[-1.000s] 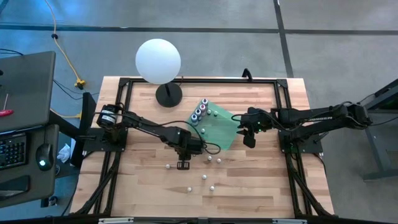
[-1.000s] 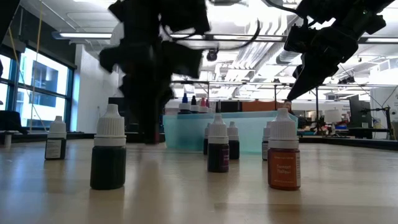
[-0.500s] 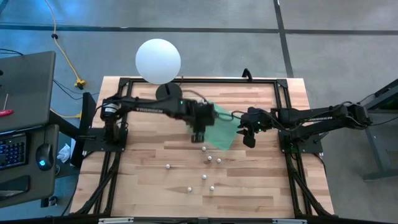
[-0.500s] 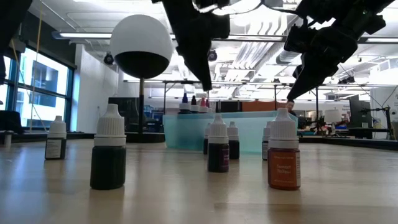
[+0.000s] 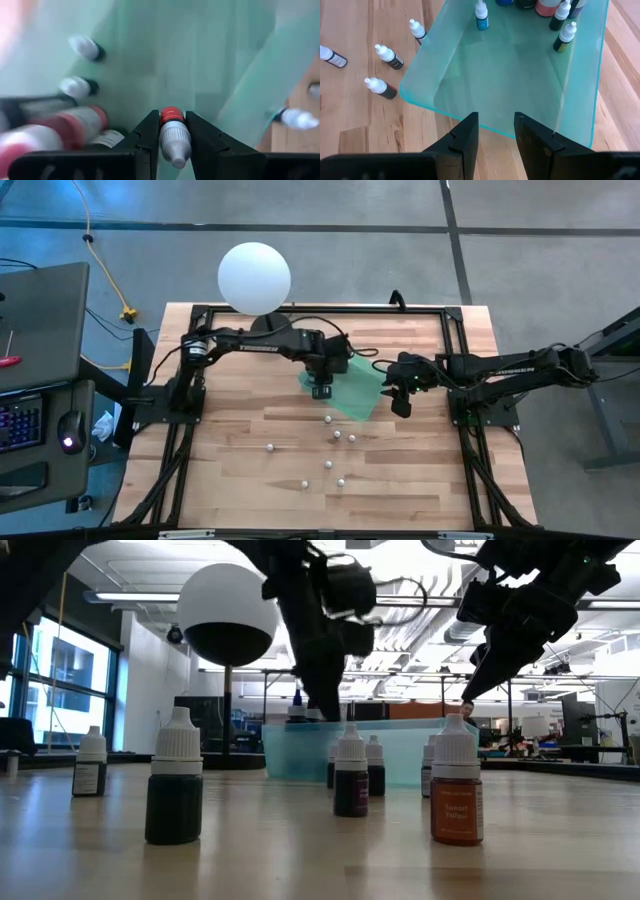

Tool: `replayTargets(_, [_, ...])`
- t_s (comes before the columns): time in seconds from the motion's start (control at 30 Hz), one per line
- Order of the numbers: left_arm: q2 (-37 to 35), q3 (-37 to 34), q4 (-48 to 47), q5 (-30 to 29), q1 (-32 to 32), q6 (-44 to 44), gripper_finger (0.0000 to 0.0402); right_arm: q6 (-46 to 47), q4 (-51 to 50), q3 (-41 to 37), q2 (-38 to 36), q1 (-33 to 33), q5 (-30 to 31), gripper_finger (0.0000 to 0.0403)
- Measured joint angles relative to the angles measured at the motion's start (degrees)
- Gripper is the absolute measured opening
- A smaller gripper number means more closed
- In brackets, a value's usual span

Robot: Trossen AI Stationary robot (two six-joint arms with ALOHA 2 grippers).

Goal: Pick & Place food coloring
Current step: Put the left small red food coloring bottle into the green container

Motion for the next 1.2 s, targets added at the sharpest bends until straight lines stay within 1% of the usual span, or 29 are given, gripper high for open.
replayTargets(0.13, [1.3,0.0,0.3,0.2,0.0,0.2,0.0072,0.0,0.0,0.0,0.0,0.0,0.0,0.0119])
replayTargets(0.47, [4.6,0.2,-0.1,-1.8,0.0,1.0,0.0072,0.0,0.0,0.0,0.0,0.0,-0.1,0.0119])
replayTargets(0.7, [4.8,0.2,0.4,-2.9,0.0,1.1,0.0072,0.0,0.0,0.0,0.0,0.0,-0.1,0.0119])
replayTargets(1.1, [4.9,0.1,1.0,-2.9,0.0,2.4,0.0072,0.0,0.0,0.0,0.0,0.0,-0.1,0.0119])
replayTargets(1.2, [4.9,0.1,1.0,-2.9,0.0,2.4,0.0079,0.0,0.0,0.0,0.0,0.0,-0.2,0.0119])
